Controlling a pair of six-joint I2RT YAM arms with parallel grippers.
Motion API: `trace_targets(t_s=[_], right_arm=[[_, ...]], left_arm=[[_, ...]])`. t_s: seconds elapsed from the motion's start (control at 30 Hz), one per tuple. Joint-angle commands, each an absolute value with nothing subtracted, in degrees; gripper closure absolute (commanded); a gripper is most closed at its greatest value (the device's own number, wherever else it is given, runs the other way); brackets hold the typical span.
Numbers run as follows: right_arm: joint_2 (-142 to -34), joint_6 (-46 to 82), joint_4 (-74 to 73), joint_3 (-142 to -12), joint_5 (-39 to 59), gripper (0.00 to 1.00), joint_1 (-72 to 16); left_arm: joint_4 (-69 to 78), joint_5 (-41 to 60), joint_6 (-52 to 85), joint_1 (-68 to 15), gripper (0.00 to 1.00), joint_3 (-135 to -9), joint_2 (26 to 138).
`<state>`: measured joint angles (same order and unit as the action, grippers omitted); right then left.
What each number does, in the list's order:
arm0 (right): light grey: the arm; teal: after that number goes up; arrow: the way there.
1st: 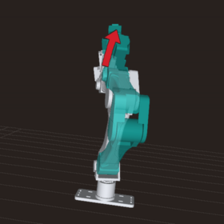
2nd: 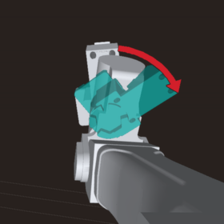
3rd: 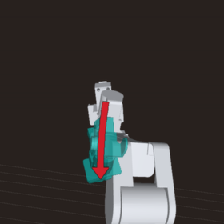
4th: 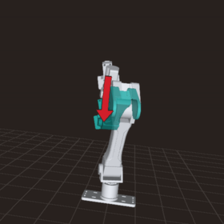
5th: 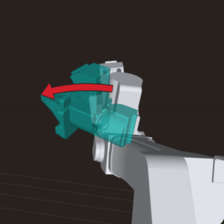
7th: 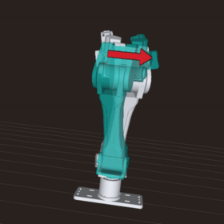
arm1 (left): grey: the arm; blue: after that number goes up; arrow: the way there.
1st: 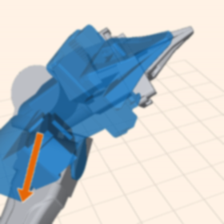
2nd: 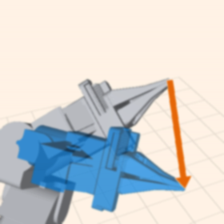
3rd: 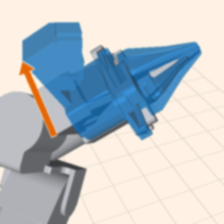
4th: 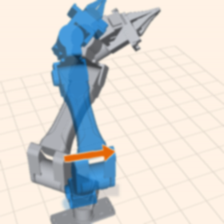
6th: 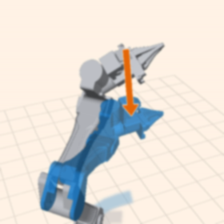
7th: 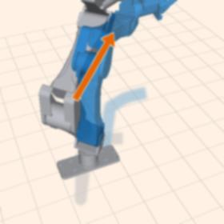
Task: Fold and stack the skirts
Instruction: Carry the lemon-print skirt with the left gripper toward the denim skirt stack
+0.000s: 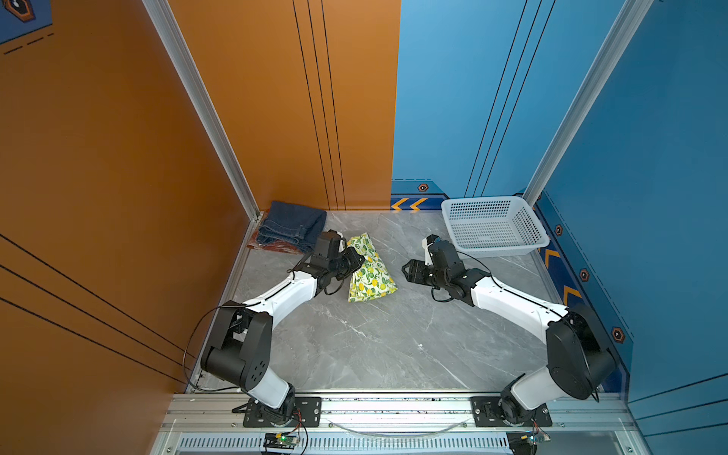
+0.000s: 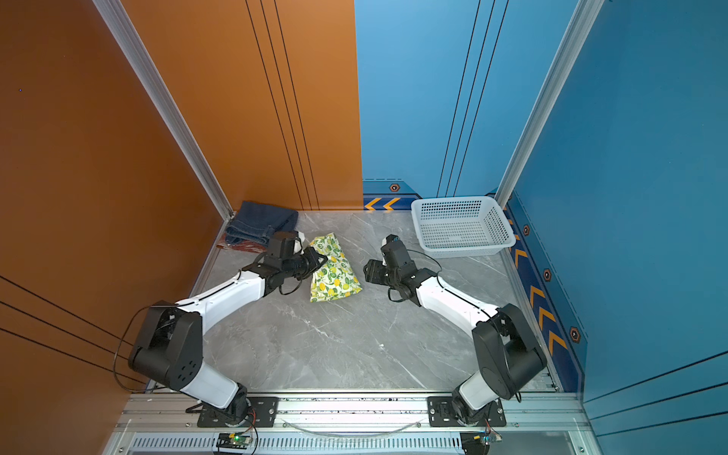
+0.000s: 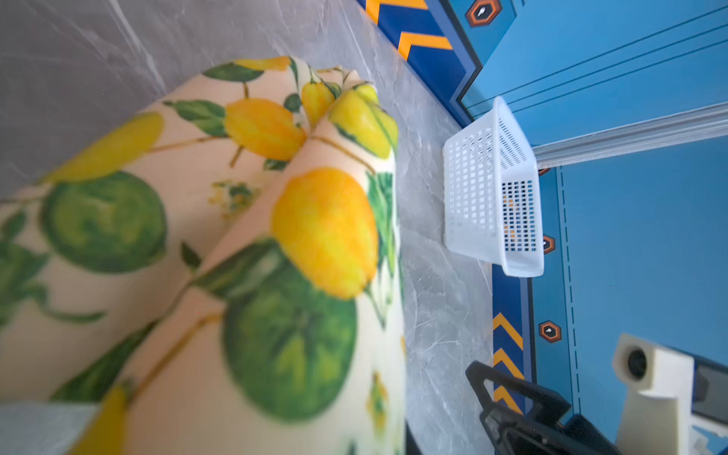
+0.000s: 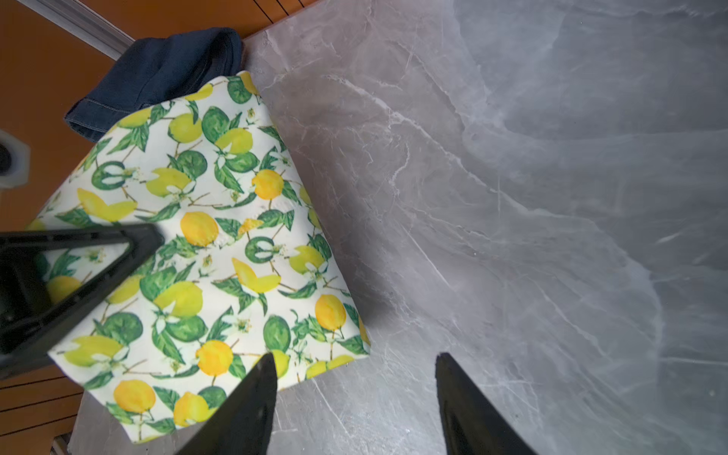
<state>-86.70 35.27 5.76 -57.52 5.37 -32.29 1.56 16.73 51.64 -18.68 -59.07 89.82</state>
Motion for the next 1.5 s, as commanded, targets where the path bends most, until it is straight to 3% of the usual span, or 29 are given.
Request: trace_targets(t_s=[0.0, 0.53, 0.93, 1.47], right_arm=[[-84.51, 31.37, 10.08, -56.10, 0.60, 0.35, -32.94], [-82.37, 21.73, 7.20, -58.43, -5.04, 0.29, -38.68], [-84.58, 12.16, 1.44, -62.66, -4.66, 0.25, -44.74], [-91.16, 7.38, -1.92, -66.17, -1.80, 0.18, -44.88]], left_arm=[[1.98, 15.30, 52.89, -16.57, 1.00, -64.19, 88.90], [3.20, 12.94, 54.39, -5.16, 1.00, -82.39, 93.89], [8.81, 2.84, 59.35, 4.35, 1.00, -85.43, 99.17], [12.52, -3.40, 64.88, 7.29, 1.00, -94.06, 114.31]])
